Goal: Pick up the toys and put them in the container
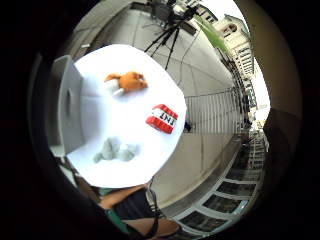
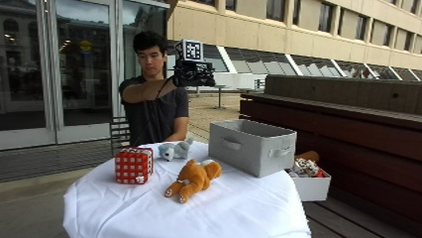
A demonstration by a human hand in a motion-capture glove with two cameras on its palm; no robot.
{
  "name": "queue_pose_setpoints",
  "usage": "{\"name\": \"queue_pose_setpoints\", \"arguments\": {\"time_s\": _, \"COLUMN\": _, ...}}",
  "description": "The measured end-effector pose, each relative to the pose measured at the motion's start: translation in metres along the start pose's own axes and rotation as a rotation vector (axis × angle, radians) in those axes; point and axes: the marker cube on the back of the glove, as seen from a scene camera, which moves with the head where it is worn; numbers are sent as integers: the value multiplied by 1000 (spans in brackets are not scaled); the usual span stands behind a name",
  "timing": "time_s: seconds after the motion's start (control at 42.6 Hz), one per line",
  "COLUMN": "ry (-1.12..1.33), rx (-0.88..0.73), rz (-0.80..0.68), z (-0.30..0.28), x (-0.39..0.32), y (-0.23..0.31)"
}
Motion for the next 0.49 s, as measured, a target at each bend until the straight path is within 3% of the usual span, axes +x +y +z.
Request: {"name": "queue_pose_setpoints", "arguments": {"time_s": 0.493, "ry": -4, "rx": -27, "rz": 19, "z": 11, "x": 21, "y": 15}}
